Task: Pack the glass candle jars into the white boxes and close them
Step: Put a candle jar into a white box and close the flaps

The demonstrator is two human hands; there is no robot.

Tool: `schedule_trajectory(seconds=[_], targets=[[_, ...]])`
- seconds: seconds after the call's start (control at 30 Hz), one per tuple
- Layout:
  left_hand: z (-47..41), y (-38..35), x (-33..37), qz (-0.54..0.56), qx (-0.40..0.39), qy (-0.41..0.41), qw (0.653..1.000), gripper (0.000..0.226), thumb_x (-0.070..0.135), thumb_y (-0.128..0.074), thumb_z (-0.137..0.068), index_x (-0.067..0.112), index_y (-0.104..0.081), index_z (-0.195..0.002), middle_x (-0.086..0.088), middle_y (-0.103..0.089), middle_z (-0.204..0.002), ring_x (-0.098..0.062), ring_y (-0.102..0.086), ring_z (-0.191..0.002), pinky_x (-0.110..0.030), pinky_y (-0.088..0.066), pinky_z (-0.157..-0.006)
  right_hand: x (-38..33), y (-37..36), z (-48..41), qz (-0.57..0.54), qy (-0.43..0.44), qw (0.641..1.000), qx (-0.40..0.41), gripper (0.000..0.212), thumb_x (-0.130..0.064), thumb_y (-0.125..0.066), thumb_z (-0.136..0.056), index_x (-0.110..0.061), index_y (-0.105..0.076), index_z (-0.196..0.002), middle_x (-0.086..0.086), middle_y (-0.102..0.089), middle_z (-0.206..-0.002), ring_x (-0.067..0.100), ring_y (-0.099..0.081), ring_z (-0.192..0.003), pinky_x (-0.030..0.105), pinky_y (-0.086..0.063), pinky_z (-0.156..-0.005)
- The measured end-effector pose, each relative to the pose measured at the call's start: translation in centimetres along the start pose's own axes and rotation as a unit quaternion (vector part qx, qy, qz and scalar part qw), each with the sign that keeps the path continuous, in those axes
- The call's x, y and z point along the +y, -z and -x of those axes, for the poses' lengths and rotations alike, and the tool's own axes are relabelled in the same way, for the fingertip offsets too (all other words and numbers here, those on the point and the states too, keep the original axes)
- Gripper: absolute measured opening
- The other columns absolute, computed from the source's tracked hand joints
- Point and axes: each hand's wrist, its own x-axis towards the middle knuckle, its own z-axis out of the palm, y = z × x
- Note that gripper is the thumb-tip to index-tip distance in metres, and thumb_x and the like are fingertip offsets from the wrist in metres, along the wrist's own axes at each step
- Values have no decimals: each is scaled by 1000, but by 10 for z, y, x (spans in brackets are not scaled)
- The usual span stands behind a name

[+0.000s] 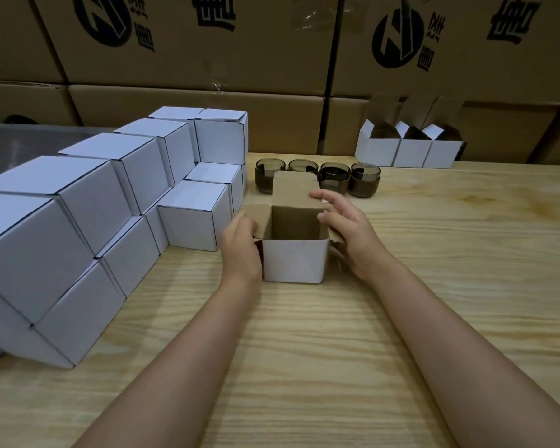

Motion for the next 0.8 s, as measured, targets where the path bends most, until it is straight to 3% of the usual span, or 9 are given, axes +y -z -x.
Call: schedule_trajectory(seconds=[0.07,0.17,0.27,0.4,0.47,0.53,0.6,0.7,0.8], targets=[[0,1,-1,12,-26,8,1000,25,21,-36,-71,16,-58,-82,-4,-47,-75,-13,-43,-67,-28,-37,-57,0,1,0,-3,-29,1000,-1,29,-18,-53,-84,-24,-64,-110,2,-68,-92,10,-66,-80,20,-50,-63],[0,1,-4,8,-57,7,998,52,23,-40,-67,22,-59,-115,4,-53,-82,0,-51,-67,-13,-42,-56,4,2,2,-13,-53,998,-8,30,-28,-52,-78,-21,-66,-104,1,-70,-85,11,-66,-74,19,-48,-53],[2,0,-5,-4,-115,8,993,52,26,-53,-67,21,-59,-119,4,-61,-97,9,-58,-76,-11,-46,-64,8,0,2,-19,-40,999,-12,23,-25,-51,-89,-21,-63,-108,3,-68,-89,14,-65,-75,24,-51,-56],[1,5,-8,-68,-164,-9,984,82,53,-72,-56,24,-48,-128,-6,-53,-128,-8,-54,-116,-21,-47,-92,10,1,0,31,-39,999,13,30,-34,-51,-91,-23,-62,-116,10,-60,-115,20,-62,-101,28,-51,-74],[1,6,-9,-105,-179,-24,978,87,50,-80,-50,30,-45,-127,11,-55,-117,14,-52,-104,-6,-45,-81,11,5,-2,64,-37,997,16,28,-31,-45,-98,-25,-62,-119,12,-55,-126,24,-56,-115,35,-48,-90],[-1,5,-10,-128,-172,-38,976,87,45,-85,-51,34,-43,-126,23,-51,-111,28,-47,-92,4,-38,-70,10,8,-3,61,-34,998,-2,29,-32,-41,-100,-29,-64,-117,6,-63,-119,17,-61,-109,29,-50,-86],[-4,4,-11,-120,-156,-30,980,88,47,-87,-49,37,-44,-125,22,-54,-111,24,-50,-93,4,-38,-68,5,8,-8,39,-46,998,10,30,-36,-41,-99,-31,-69,-107,2,-67,-111,15,-63,-100,27,-50,-79],[-6,5,-12,-99,-131,-12,986,95,53,-86,-45,38,-43,-128,18,-56,-117,16,-52,-101,3,-39,-70,-2,11,-38,90,-40,987,130,28,-37,-44,-98,-27,-70,-95,0,-67,-107,16,-59,-100,32,-47,-83],[-8,5,-13,-97,-115,-9,989,93,49,-88,-46,41,-43,-127,15,-57,-119,11,-52,-106,-3,-41,-77,-11,11,-83,250,-8,956,156,25,-36,-51,-95,-22,-64,-111,-1,-63,-112,15,-56,-107,29,-47,-82]])
